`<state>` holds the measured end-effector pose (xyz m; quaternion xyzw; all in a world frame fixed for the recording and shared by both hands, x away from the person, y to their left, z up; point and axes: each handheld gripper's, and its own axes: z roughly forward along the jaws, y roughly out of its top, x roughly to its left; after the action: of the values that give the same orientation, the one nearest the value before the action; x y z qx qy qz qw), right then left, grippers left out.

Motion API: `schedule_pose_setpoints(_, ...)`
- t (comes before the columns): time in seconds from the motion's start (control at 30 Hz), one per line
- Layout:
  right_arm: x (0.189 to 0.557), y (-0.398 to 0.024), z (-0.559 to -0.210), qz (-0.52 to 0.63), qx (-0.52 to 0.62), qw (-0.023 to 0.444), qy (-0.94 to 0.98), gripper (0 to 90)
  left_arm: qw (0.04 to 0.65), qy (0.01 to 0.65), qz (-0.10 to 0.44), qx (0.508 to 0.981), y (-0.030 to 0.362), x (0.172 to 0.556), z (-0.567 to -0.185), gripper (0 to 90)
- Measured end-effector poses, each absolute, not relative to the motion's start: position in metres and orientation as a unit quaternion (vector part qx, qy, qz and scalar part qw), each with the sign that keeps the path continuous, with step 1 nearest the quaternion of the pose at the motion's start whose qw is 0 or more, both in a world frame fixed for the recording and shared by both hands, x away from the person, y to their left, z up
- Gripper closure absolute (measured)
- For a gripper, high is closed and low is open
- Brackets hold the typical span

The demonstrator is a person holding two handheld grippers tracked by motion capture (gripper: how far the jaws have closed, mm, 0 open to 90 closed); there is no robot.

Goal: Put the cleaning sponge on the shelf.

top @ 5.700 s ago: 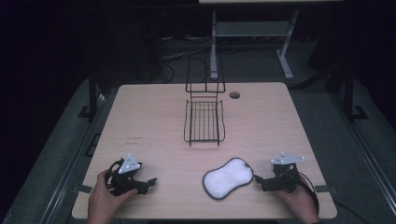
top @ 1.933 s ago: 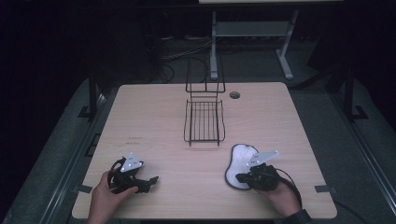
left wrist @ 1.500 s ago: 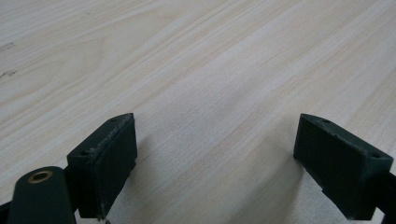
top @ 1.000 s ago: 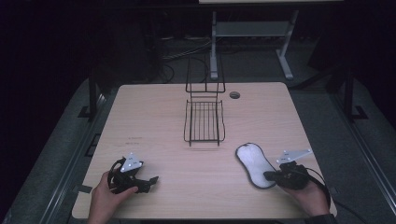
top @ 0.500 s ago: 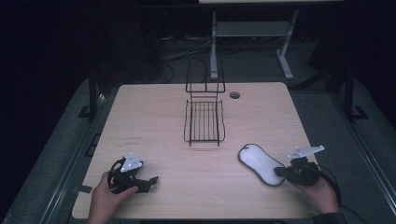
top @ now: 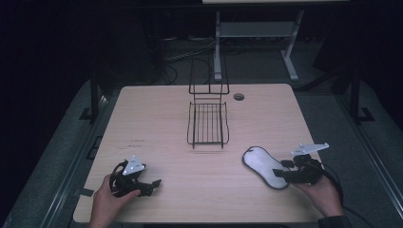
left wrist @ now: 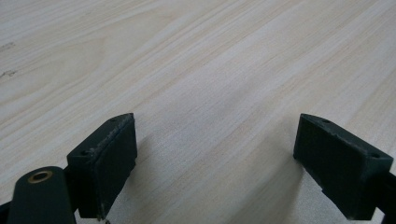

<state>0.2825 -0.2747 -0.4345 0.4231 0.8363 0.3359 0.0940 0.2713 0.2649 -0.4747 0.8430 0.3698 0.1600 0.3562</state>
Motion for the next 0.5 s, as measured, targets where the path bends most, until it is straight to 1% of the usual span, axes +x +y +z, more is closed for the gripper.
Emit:
schedule_pose_setpoints(0.03,0.287,-0.272,-0.434,0.334,0.425,0.101,0.835,36.2,0.358,0.371,0.16,0.842,0.265,0.271,-0.475,12.5)
schedule_pose_setpoints(0.1,0.291,-0.269,-0.434,0.337,0.426,0.103,0.833,30.7,0.357,0.371,0.16,0.842,0.265,0.271,-0.475,12.5)
schedule_pose_setpoints(0.13,0.291,-0.269,-0.434,0.337,0.426,0.103,0.833,30.7,0.357,0.371,0.16,0.842,0.265,0.271,-0.475,12.5)
schedule_pose_setpoints(0.17,0.295,-0.266,-0.435,0.339,0.429,0.107,0.83,22.4,0.358,0.371,0.16,0.842,0.265,0.271,-0.475,12.5)
schedule_pose_setpoints(0.2,0.297,-0.264,-0.435,0.339,0.43,0.108,0.83,20.6,0.358,0.371,0.16,0.842,0.265,0.271,-0.475,12.5)
schedule_pose_setpoints(0.27,0.301,-0.261,-0.437,0.339,0.436,0.104,0.827,14.0,0.358,0.371,0.16,0.842,0.265,0.271,-0.475,12.5)
schedule_pose_setpoints(0.4,0.309,-0.254,-0.441,0.334,0.434,0.102,0.831,10.8,0.357,0.37,0.16,0.842,0.265,0.271,-0.475,12.5)
schedule_pose_setpoints(0.5,0.314,-0.248,-0.445,0.327,0.429,0.106,0.835,10.8,0.357,0.37,0.16,0.842,0.265,0.271,-0.475,12.5)
